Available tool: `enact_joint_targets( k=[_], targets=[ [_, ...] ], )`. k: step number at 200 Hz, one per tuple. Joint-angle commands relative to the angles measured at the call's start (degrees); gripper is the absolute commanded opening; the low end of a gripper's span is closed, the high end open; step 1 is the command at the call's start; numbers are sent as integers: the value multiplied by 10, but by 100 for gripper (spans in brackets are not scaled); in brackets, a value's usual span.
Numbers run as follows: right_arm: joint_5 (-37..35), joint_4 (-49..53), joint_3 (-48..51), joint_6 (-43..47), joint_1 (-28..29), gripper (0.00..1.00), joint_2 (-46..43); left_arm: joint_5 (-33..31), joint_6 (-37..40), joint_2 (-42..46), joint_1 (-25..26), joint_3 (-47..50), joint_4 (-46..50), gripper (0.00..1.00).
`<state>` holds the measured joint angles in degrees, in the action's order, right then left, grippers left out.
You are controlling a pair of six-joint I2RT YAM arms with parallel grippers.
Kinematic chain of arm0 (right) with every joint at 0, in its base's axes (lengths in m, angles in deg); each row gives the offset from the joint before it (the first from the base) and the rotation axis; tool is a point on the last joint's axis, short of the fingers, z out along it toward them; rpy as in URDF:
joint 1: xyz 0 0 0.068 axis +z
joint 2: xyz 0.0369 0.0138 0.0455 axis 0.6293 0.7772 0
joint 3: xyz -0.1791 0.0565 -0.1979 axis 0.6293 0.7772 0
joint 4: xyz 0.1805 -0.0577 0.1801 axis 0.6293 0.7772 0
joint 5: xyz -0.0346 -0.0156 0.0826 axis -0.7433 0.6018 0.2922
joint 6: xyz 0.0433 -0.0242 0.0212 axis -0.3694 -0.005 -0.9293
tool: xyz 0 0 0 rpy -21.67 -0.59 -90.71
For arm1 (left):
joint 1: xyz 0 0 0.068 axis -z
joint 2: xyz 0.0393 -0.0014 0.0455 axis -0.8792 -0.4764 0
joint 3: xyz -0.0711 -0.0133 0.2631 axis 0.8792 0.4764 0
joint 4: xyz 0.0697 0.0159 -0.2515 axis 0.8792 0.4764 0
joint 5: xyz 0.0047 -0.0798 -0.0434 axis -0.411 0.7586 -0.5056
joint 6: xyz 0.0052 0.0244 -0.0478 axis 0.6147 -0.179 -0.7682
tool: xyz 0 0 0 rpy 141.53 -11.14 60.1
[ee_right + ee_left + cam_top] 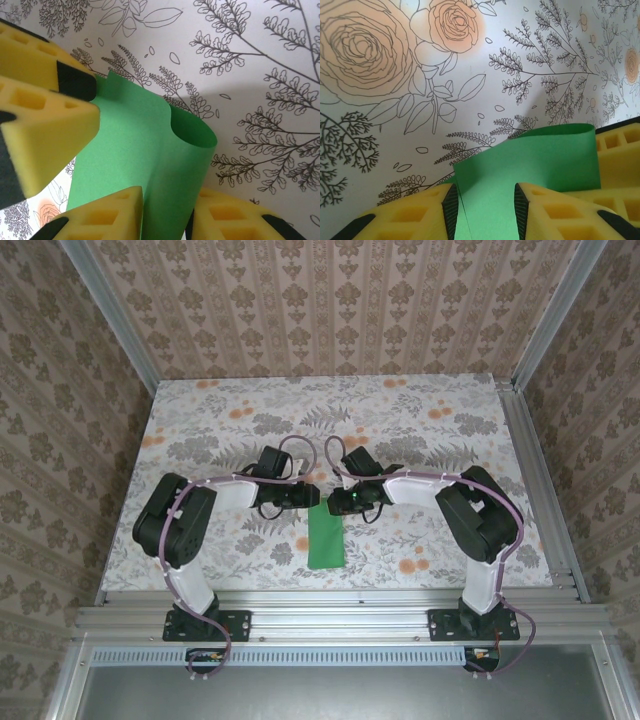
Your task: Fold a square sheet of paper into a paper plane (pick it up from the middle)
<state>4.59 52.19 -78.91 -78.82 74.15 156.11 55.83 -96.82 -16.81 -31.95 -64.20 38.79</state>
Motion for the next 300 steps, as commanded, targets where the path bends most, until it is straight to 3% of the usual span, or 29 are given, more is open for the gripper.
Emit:
enact_joint_targets(
  k=[1, 116, 180, 256, 300],
  targets=[
    [-9, 20, 10, 22, 4, 31, -20, -1, -6, -23, -2, -12, -15, 38],
    [-32, 28, 5, 25, 10, 35, -6, 19, 1, 25, -18, -17, 12, 38],
    [-42, 37, -5, 21, 16, 37, 0, -22, 3, 120, -13, 22, 107, 39],
    [-64, 49, -2, 16, 29, 38, 1, -87, -74, 217, 23, 129, 79, 39],
    [-73, 61, -11, 15, 31, 41, 7, -117, -71, 257, 23, 138, 108, 40]
  ],
)
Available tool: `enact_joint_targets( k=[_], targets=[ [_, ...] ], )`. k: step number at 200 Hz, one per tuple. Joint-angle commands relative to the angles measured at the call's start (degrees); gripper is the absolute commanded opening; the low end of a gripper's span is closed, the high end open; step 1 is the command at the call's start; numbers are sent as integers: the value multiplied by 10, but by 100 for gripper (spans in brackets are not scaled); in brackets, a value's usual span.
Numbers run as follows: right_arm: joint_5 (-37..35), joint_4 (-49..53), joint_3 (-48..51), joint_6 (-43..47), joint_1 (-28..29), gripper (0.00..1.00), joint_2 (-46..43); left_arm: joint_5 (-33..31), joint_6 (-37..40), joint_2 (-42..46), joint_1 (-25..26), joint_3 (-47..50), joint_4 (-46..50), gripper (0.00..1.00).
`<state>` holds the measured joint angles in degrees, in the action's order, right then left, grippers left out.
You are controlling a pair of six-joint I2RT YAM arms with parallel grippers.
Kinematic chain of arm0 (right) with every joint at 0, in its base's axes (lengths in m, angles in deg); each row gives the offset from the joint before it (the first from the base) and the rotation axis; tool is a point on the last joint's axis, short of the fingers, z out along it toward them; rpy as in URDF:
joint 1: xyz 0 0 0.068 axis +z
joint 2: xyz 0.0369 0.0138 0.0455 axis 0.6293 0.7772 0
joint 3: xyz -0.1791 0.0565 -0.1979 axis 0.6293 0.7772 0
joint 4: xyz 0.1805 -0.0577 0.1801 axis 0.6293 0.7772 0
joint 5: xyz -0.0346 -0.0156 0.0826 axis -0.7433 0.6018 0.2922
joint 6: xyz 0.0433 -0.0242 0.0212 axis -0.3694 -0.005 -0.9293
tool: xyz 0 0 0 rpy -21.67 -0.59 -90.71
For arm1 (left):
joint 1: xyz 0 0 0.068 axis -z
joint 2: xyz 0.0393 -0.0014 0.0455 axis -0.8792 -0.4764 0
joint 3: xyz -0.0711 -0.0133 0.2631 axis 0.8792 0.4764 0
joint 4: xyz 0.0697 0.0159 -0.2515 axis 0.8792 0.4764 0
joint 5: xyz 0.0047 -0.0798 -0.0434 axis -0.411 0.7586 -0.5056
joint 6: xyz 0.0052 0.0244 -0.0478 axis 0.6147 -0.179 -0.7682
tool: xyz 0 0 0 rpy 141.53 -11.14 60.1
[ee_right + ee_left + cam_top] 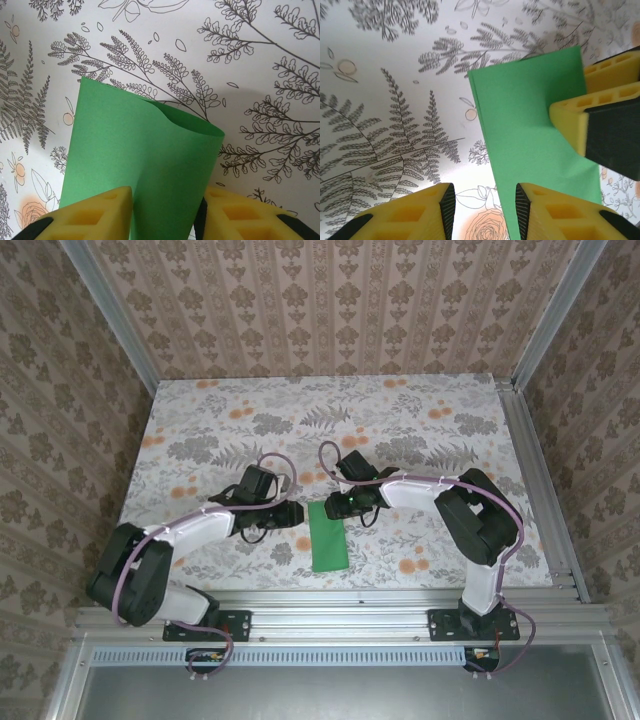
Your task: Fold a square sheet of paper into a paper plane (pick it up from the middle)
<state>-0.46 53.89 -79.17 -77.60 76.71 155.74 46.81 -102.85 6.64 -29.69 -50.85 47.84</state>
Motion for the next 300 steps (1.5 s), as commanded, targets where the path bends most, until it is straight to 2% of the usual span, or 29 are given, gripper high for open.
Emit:
enact_joint_targets(
  k=[1, 113, 300],
  targets=[
    [-23, 44, -8, 3, 5, 41, 11, -27, -10, 23, 0, 4, 18, 40],
    [-32, 54, -16, -15, 6, 42, 22, -9, -13, 11, 16, 6, -2, 40],
    [-17, 48, -16, -26, -4, 42, 35, 0, -18, -93, 71, -39, -62, 35]
  ],
)
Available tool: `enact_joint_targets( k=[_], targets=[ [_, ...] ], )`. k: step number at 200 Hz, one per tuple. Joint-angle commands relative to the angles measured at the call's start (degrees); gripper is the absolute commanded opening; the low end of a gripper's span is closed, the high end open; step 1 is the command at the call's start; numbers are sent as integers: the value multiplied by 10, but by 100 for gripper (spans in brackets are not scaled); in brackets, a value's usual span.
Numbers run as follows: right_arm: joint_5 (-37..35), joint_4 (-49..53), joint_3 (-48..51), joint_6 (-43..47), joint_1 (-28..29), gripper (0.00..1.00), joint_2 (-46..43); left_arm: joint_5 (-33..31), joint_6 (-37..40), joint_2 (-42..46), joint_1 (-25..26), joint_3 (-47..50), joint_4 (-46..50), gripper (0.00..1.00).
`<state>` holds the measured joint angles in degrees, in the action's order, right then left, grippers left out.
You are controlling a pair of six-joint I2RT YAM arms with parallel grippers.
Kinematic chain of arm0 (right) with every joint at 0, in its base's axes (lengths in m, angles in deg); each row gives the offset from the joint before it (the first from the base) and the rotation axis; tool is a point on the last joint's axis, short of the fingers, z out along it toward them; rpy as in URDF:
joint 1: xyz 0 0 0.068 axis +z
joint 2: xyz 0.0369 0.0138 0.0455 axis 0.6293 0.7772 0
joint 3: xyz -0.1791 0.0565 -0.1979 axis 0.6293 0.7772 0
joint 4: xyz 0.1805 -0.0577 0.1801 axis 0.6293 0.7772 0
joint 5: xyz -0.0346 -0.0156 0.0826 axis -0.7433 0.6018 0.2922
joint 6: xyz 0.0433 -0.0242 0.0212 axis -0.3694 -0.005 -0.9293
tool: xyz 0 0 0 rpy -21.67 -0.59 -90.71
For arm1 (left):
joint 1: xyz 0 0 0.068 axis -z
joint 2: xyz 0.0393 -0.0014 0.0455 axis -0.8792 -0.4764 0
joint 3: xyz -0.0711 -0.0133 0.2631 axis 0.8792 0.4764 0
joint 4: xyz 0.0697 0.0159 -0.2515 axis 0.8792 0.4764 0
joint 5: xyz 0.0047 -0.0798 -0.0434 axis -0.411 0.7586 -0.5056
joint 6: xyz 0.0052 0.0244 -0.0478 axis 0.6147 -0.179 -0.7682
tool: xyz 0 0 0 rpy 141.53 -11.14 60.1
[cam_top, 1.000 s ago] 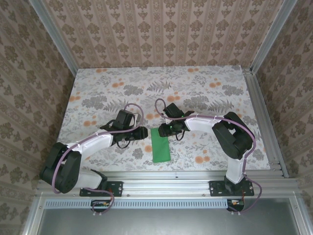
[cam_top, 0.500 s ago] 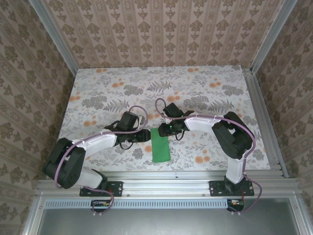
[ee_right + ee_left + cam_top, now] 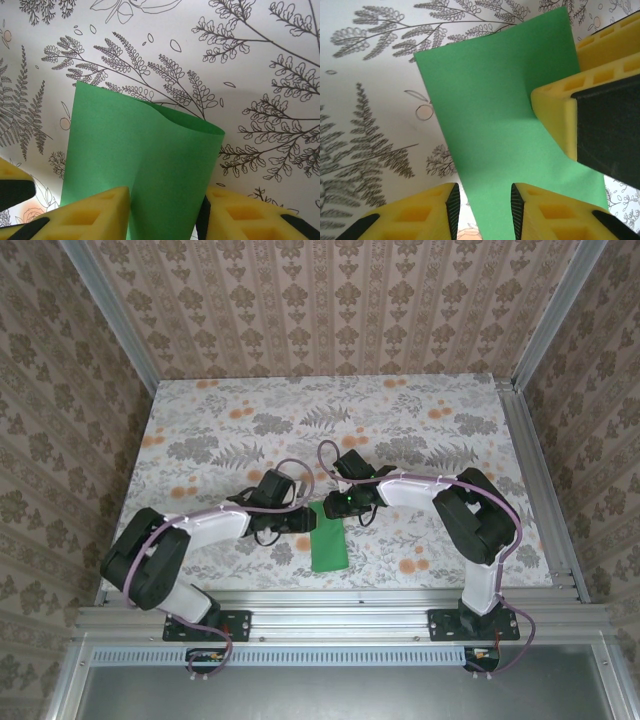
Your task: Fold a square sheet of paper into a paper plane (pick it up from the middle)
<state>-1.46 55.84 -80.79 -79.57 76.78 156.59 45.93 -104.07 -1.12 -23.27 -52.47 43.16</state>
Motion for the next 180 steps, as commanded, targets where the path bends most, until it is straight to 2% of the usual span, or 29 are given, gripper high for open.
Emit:
enact_joint_targets(
  k=[1, 76, 180],
  targets=[
    [-7, 29, 1, -7, -5, 42, 27, 9, -5, -15, 6, -23, -16, 35],
    [-2, 25, 5, -8, -10, 41, 28, 16, -1, -41, 16, -42, -20, 34],
    [4, 14, 15, -9, -10, 41, 32, 20, 2, -83, 20, -26, -39, 28]
  ],
)
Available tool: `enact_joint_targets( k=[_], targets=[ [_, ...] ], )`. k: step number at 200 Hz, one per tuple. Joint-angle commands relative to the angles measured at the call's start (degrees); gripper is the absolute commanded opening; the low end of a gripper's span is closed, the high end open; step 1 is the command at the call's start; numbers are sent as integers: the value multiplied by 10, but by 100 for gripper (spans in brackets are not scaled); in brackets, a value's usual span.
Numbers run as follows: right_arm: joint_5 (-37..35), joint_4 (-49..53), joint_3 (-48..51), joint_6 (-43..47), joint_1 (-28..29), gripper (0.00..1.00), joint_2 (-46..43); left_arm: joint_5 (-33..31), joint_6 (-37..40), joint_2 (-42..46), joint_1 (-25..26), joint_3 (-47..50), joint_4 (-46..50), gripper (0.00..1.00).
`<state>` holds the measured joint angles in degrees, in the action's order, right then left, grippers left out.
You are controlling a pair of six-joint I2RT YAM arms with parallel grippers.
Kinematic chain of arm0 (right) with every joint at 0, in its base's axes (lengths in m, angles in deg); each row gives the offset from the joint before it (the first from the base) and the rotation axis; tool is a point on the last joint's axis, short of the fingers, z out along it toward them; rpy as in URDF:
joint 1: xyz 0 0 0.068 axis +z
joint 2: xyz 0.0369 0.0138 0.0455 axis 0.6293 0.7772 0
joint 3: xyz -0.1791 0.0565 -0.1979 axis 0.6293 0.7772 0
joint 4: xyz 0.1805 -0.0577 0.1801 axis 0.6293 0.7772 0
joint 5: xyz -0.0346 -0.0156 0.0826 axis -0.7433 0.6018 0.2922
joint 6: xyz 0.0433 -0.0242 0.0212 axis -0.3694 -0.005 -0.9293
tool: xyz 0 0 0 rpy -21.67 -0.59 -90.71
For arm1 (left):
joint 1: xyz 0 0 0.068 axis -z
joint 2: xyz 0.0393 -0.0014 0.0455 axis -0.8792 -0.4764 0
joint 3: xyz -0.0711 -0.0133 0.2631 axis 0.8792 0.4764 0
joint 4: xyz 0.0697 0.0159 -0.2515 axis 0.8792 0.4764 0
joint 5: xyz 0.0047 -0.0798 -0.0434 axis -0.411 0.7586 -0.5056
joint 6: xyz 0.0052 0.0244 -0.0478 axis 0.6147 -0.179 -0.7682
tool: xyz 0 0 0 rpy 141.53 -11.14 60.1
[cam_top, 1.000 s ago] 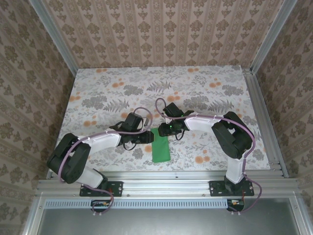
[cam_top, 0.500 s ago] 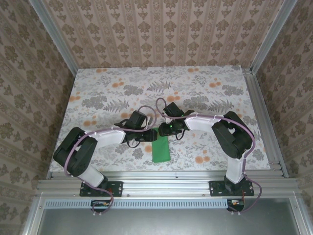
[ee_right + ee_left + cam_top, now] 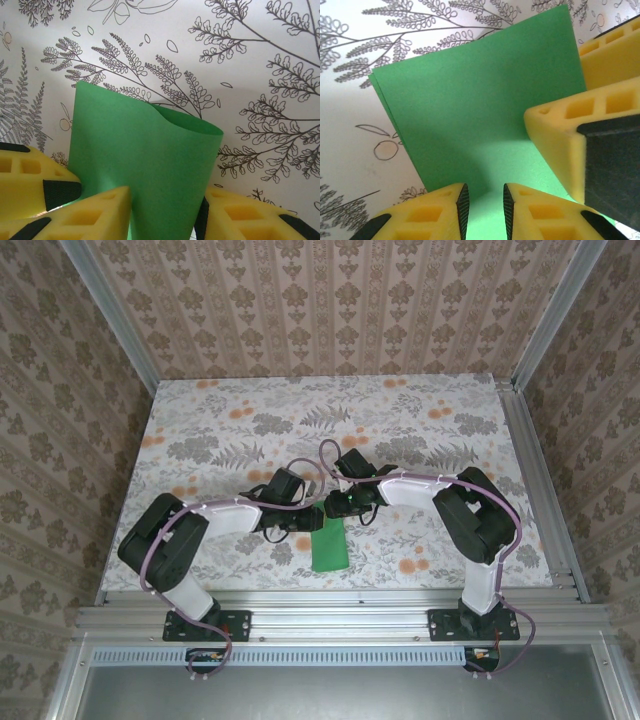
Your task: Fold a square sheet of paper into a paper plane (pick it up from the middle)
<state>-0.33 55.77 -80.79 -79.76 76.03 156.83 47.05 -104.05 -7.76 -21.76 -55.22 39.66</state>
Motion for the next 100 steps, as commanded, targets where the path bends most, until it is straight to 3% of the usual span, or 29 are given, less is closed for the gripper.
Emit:
enact_joint_targets(
  k=[1, 100],
  targets=[
    [-8, 15, 15, -7, -3, 41, 29, 9, 2, -17, 5, 1, -4, 28],
    [-4, 13, 23, -10, -7, 43, 12, -22, 35, -62, 5, -6, 29, 26]
  ],
)
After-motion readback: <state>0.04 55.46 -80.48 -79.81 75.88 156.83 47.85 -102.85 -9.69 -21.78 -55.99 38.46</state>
